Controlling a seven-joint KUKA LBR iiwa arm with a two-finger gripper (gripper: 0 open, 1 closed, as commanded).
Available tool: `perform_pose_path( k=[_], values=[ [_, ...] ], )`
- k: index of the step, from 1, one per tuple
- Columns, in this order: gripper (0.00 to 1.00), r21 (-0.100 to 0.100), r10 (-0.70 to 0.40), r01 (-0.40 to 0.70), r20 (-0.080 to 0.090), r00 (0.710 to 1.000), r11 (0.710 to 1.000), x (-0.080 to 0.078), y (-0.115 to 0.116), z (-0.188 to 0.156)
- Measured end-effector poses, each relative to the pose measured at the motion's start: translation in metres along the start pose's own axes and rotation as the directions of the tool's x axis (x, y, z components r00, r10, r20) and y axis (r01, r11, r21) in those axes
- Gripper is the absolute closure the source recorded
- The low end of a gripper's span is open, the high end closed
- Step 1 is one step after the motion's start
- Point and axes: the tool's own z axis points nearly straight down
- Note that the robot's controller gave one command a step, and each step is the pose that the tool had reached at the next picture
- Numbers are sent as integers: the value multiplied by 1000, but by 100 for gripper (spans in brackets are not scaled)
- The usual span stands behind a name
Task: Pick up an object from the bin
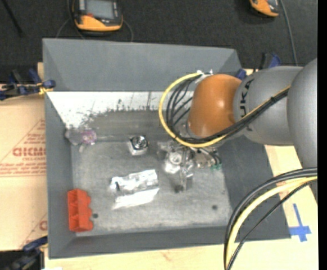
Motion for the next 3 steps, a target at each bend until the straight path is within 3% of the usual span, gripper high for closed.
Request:
perform_pose_path(
  k=[1,2,3],
  values=[
    [0,4,-289,289,3,957,957,0,-53,-1],
    [100,1,-289,289,3,957,957,-1,-51,0],
    [0,1,-288,288,3,958,958,-1,-51,0]
  ],
)
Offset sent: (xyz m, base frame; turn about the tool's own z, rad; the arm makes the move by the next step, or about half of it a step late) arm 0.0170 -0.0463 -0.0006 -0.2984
